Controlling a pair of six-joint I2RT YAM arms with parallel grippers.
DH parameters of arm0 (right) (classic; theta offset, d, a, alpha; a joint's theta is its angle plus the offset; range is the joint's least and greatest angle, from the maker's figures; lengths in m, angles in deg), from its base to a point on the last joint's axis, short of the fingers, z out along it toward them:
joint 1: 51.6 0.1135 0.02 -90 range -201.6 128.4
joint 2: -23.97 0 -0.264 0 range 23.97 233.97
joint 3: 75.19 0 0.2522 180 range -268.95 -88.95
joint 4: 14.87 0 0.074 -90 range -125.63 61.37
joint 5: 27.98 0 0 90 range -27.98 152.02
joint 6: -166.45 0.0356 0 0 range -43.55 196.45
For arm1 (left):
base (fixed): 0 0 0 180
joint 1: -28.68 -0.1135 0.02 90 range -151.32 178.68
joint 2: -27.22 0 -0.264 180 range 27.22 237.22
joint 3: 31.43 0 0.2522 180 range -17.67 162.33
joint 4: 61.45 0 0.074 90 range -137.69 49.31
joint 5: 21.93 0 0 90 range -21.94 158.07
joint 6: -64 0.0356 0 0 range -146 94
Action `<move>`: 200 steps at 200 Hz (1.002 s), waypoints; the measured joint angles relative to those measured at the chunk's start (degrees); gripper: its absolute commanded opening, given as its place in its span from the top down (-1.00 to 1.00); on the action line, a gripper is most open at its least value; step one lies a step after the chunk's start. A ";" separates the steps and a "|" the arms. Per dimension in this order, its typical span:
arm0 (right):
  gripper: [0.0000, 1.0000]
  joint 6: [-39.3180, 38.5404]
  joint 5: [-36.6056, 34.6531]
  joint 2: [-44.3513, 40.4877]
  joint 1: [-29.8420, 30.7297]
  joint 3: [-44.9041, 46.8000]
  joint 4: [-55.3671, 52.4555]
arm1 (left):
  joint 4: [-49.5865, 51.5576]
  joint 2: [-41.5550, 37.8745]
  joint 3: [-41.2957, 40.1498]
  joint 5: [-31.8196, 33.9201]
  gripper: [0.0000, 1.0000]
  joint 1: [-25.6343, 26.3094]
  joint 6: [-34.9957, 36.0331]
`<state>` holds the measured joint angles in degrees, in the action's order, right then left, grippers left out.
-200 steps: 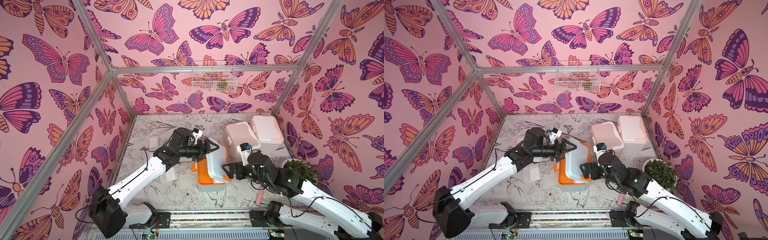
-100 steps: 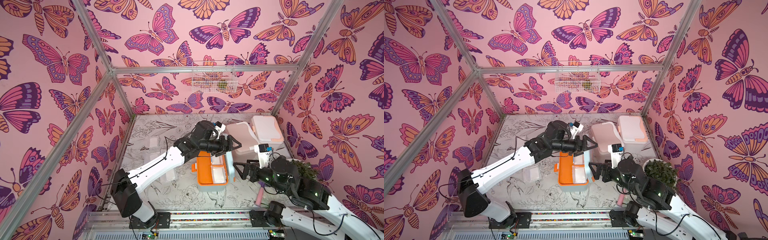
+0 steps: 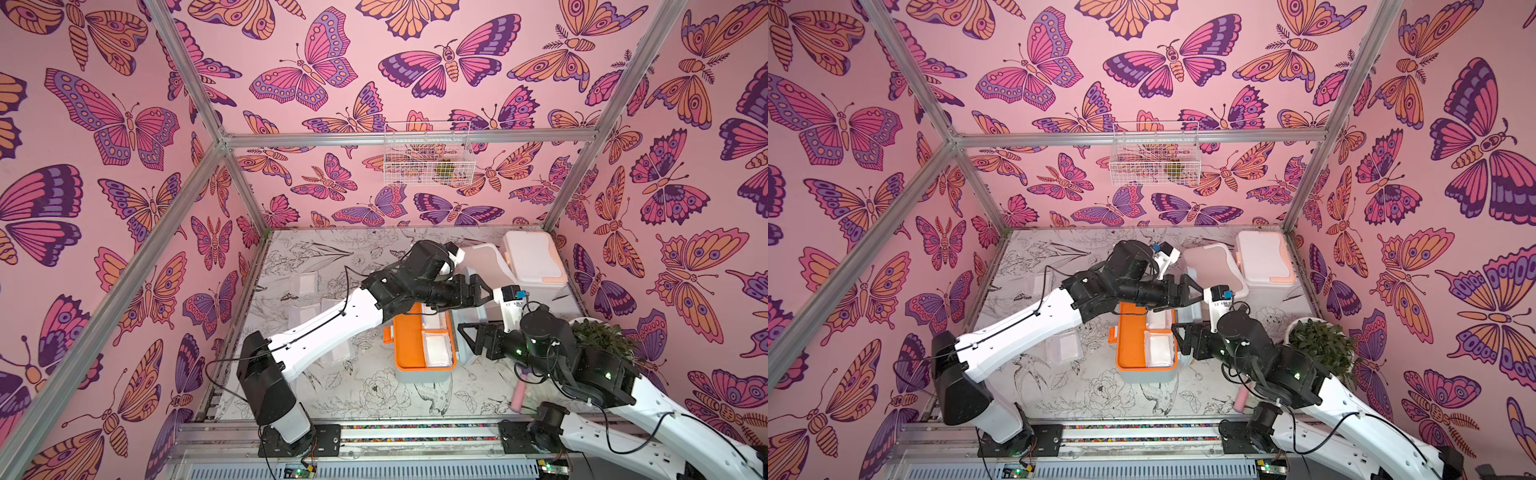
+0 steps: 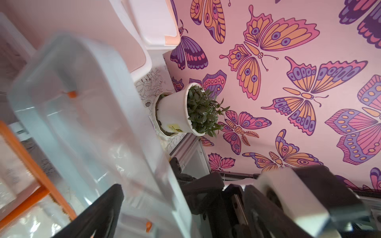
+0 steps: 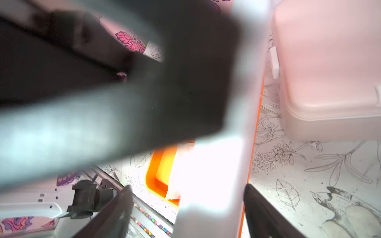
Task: Open first aid kits and take out gauze
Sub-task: Open the lid of the first aid kit, then pick up the gauze from the first aid kit.
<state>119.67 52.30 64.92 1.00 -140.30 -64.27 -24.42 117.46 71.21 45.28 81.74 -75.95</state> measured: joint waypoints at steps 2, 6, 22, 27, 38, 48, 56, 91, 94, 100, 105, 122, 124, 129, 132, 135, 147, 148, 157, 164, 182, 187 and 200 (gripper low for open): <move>-0.43 0.02 -0.17 0.00 0.00 0.00 -0.07 | 0.15 -0.48 -0.28 0.33 -0.90 -0.07 0.17; -0.39 0.26 -0.42 -0.02 0.00 0.00 -0.20 | 0.68 -1.66 -0.85 1.20 -0.91 -0.28 0.57; -0.35 0.50 -1.64 -0.09 0.00 0.00 -0.90 | 2.54 -6.21 -3.28 4.68 -0.89 -1.25 2.19; -0.34 0.59 -2.03 -0.09 0.00 0.00 -1.22 | 3.06 -7.28 -3.89 5.66 -0.87 -1.53 2.60; -0.34 0.68 -2.84 -0.07 0.00 0.00 -1.95 | 5.16 -9.75 -5.33 8.44 -0.80 -2.51 3.91; -0.34 0.74 -3.45 -0.09 0.00 0.00 -2.36 | 7.93 -10.88 -5.99 11.37 -0.72 -3.28 5.38; -0.34 0.79 -3.82 -0.09 0.00 0.00 -2.69 | 10.29 -11.02 -6.10 13.68 -0.66 -3.76 6.62; -0.35 1.42 -4.61 -0.04 0.00 0.00 -3.21 | 19.78 -6.21 -5.49 20.81 -0.19 -4.39 11.43; -0.35 1.49 -4.66 -0.02 0.00 0.00 -3.21 | 20.39 -5.60 -5.25 20.94 -0.14 -4.39 12.11; -0.35 1.60 -4.76 0.04 0.00 0.00 -3.23 | 21.68 -3.98 -4.61 21.38 -0.04 -4.39 12.83; -0.35 1.68 -4.87 0.11 0.00 0.00 -3.26 | 22.40 -2.69 -4.07 21.64 0.01 -4.39 13.25; -0.35 1.99 -5.31 0.52 0.00 0.00 -3.69 | 25.40 2.10 -1.01 22.77 0.09 -4.37 15.43; -0.35 2.01 -5.35 0.61 0.00 0.00 -3.78 | 25.66 2.71 -0.63 22.91 0.09 -4.37 15.61; -0.35 2.08 -5.46 0.72 -0.02 0.00 -4.00 | 26.29 3.93 0.28 23.28 0.09 -4.39 16.04; -0.35 2.14 -5.49 0.81 -0.02 0.00 -4.13 | 26.64 4.63 0.85 23.47 0.09 -4.39 16.35; -0.35 2.23 -5.53 0.92 0.00 0.00 -4.31 | 26.95 5.27 1.31 23.67 0.09 -4.39 16.55; -0.35 2.47 -5.70 1.11 0.00 0.04 -4.72 | 28.02 7.74 3.21 24.46 0.09 -4.39 17.31; -0.35 2.51 -5.70 1.11 0.00 0.04 -4.74 | 28.13 7.93 3.32 24.50 0.09 -4.39 17.35; -0.35 2.82 -5.75 1.11 0.00 0.04 -5.03 | 28.72 9.35 4.44 24.81 0.10 -4.39 17.86; -0.35 2.91 -5.79 1.09 0.00 0.04 -5.18 | 29.11 10.27 5.11 25.03 0.10 -4.39 18.08; -0.35 3.08 -5.90 1.11 0.00 0.04 -5.38 | 29.66 12.52 6.80 25.38 0.14 -4.42 18.62; -0.35 3.10 -5.90 1.09 0.00 0.04 -5.40 | 29.75 13.03 7.19 25.38 0.15 -4.42 18.75; -0.35 3.13 -5.95 1.09 0.00 0.04 -5.40 | 29.99 14.21 8.24 25.18 0.17 -4.46 19.08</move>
<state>122.80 46.35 66.02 1.00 -140.26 -69.67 5.56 131.66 79.45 70.46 77.28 -56.87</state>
